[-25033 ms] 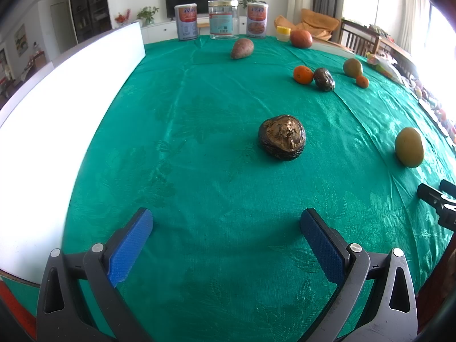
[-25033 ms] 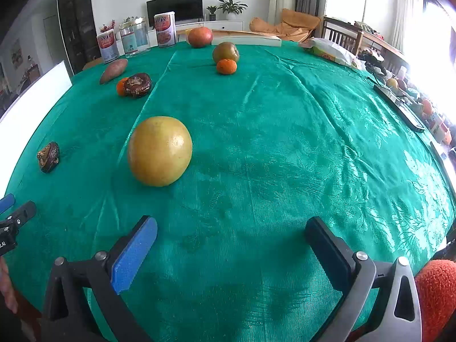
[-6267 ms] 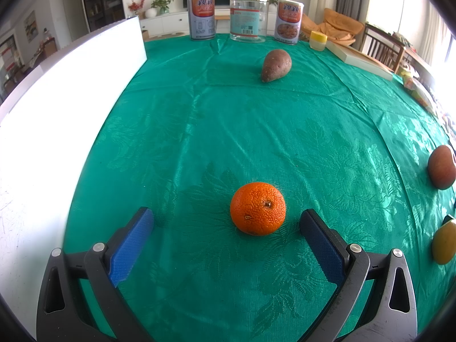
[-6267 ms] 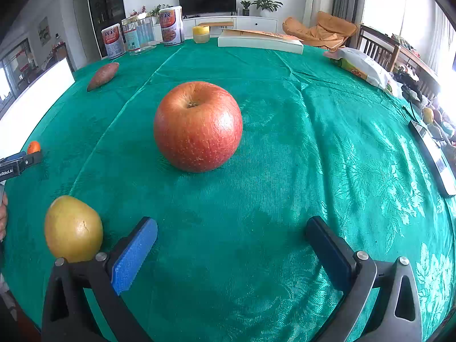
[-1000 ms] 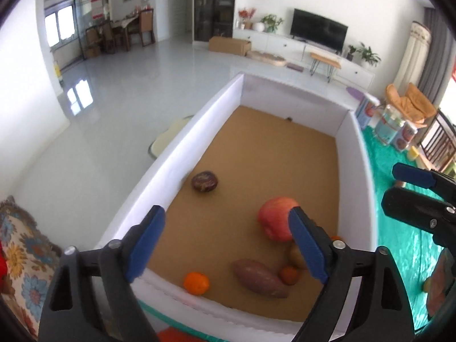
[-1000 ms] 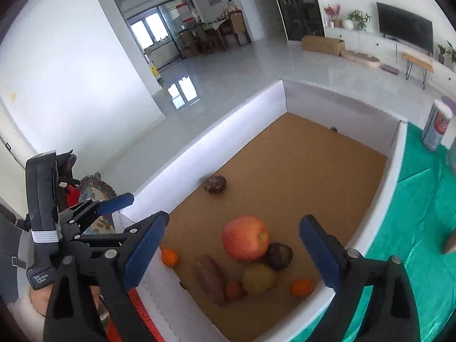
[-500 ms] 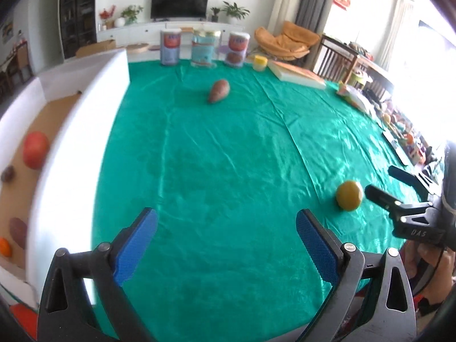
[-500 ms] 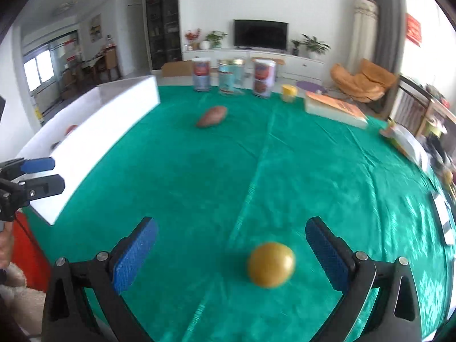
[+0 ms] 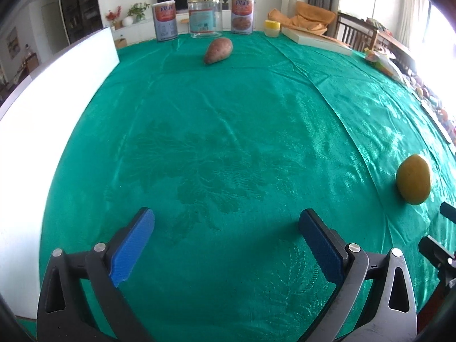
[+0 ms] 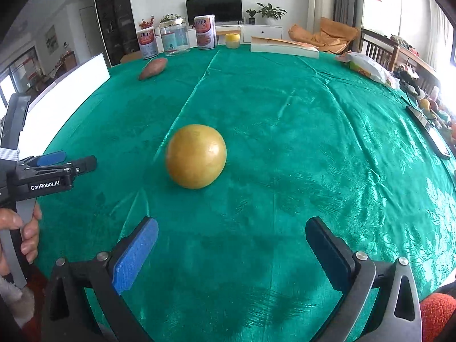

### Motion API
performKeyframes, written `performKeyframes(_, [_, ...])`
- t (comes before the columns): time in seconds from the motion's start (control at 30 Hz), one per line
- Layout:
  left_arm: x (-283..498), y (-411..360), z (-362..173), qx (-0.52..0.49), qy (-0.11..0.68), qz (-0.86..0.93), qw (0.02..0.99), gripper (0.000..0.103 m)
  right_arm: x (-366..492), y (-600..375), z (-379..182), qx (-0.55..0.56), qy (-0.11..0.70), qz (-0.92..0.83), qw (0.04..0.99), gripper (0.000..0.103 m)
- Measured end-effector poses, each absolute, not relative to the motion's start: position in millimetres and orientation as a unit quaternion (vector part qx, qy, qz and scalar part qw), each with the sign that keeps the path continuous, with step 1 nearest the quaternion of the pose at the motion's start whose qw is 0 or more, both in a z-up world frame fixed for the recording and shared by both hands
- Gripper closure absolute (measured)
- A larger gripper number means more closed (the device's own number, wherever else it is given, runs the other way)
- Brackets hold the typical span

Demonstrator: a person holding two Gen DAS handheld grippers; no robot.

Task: Organize fruits
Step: 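Move both open grippers back over the table toward the yellow round fruit, then grasp the yellow round fruit with the right gripper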

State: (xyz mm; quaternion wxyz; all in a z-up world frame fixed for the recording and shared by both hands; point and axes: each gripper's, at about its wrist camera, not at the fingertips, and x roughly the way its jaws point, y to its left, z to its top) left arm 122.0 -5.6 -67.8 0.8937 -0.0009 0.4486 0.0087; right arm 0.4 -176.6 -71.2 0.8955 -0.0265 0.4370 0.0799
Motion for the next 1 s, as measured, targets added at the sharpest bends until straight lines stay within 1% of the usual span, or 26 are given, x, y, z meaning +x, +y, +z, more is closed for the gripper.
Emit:
performKeyframes(0.1, [123.1,-7.2,-69.4,0.000,0.448,0.008,0.894,0.001,-2.4,-170.8,-76.5,-0.046,0.433,0.072,0.898,0.000])
performKeyframes(0.47, [123.1,-7.3,-69.4,0.000,0.447,0.009,0.894,0.001,-8.6,-167.9,-80.2,-0.043,0.401,0.070,0.913,0.000])
performKeyframes(1.0, [123.0,-6.9,-69.6,0.001,0.447,0.009,0.895,0.001,-7.7,-167.9,-80.1,-0.042,0.397,0.070,0.914,0.000])
